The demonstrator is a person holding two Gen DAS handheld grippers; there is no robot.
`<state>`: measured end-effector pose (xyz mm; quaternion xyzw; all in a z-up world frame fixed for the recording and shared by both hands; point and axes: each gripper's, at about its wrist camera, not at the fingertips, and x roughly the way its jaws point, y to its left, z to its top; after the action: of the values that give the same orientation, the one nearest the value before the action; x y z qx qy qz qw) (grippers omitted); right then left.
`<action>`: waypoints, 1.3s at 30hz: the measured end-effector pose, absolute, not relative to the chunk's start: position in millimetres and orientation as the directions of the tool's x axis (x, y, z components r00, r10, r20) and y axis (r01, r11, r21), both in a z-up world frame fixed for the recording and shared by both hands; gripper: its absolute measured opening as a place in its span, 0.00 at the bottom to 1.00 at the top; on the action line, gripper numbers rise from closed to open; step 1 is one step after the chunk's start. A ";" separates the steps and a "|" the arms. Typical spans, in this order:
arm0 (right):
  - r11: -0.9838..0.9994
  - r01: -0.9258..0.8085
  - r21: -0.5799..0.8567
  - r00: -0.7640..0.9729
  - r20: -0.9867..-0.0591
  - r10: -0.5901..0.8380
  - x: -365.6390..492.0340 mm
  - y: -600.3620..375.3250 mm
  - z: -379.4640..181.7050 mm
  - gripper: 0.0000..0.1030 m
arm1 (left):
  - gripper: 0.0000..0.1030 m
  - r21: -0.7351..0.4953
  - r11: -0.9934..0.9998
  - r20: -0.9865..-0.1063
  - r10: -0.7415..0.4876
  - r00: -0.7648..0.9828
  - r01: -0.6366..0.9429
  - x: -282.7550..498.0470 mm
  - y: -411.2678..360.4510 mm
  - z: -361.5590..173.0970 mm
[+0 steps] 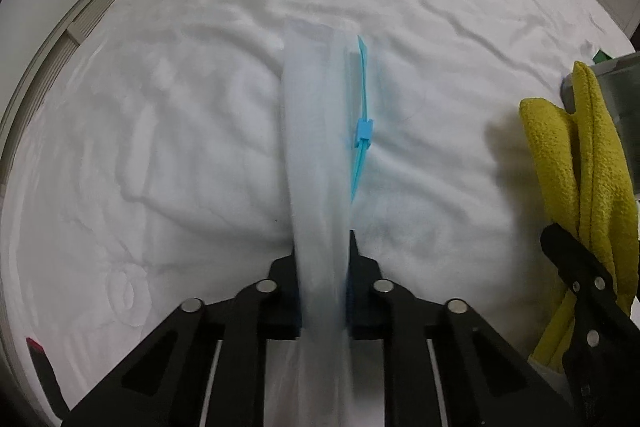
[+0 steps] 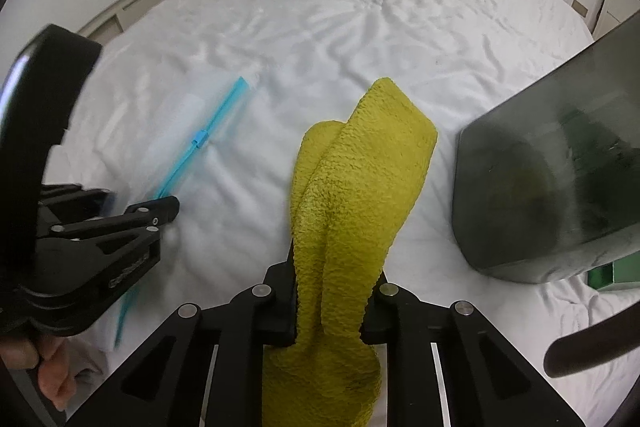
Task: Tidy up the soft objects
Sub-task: 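Close the left tool on the bag while the right tool grasps the towel, then carry the bag and towel over the green tray with both tools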
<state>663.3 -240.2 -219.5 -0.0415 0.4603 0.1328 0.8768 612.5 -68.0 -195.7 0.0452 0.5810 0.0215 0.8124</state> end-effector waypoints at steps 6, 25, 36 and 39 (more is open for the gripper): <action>0.959 -0.275 0.074 0.564 -0.795 0.223 643.0 -250.8 -202.3 0.17 | 0.09 0.087 0.996 -0.936 0.081 0.344 0.004 594.6 -72.3 -184.8; 0.946 -0.280 0.164 0.631 -0.711 0.310 548.2 -307.3 -100.2 0.17 | 0.09 0.048 0.997 -0.886 0.067 0.459 -0.053 538.4 -89.2 -76.4; 0.944 -0.285 0.167 0.668 -0.672 0.321 466.5 -378.0 -56.4 0.17 | 0.09 0.052 0.998 -0.872 0.057 0.487 -0.023 473.7 -139.0 -26.3; 0.944 -0.297 0.146 0.672 -0.671 0.315 445.6 -399.6 -47.3 0.17 | 0.09 0.045 0.999 -0.874 0.042 0.484 -0.005 454.8 -158.1 -17.0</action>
<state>445.6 -399.6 -47.3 0.0122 0.3690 0.1675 0.9141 454.8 -158.1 -17.0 0.0179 0.5076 0.0136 0.8613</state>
